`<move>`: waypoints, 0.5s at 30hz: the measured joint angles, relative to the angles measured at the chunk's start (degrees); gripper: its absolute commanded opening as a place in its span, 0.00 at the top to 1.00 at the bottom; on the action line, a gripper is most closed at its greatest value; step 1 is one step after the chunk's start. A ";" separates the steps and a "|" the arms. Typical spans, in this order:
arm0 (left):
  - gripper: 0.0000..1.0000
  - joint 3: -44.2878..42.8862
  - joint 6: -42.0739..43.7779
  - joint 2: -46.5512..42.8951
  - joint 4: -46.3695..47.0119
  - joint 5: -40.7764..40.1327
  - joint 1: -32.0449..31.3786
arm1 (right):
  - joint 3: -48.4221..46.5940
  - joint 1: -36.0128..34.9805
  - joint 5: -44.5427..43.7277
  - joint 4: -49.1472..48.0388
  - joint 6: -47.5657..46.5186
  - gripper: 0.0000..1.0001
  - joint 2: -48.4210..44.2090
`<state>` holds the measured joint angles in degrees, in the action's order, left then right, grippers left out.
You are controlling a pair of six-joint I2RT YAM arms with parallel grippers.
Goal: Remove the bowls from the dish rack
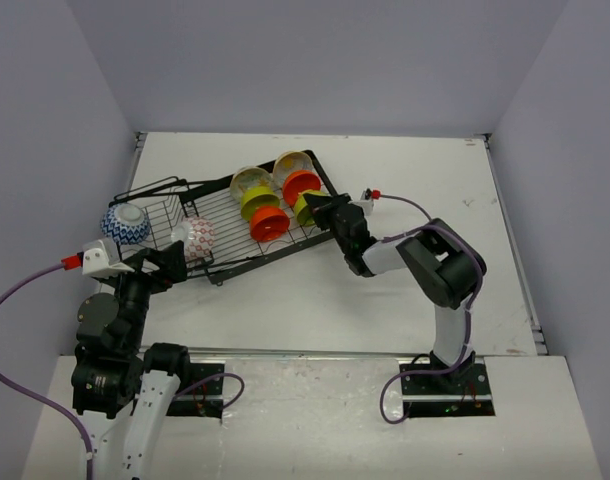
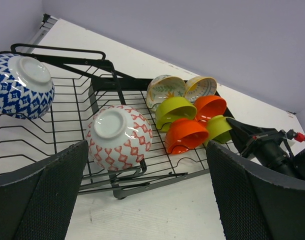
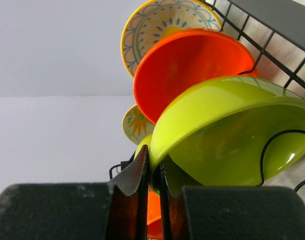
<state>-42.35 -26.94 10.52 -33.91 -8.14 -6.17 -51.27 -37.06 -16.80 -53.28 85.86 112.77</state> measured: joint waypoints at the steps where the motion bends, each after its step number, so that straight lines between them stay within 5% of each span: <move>1: 0.00 0.00 0.02 0.00 0.00 0.00 0.00 | 0.44 0.00 0.02 -1.75 -0.46 1.00 0.46; 15: 0.00 0.07 0.02 0.00 0.00 0.04 0.00 | 1.44 0.07 4.11 -19.17 -6.08 1.00 6.75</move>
<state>-42.28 -26.92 10.52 -33.91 -8.10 -6.17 -49.82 -36.99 -12.69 -72.44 79.79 119.52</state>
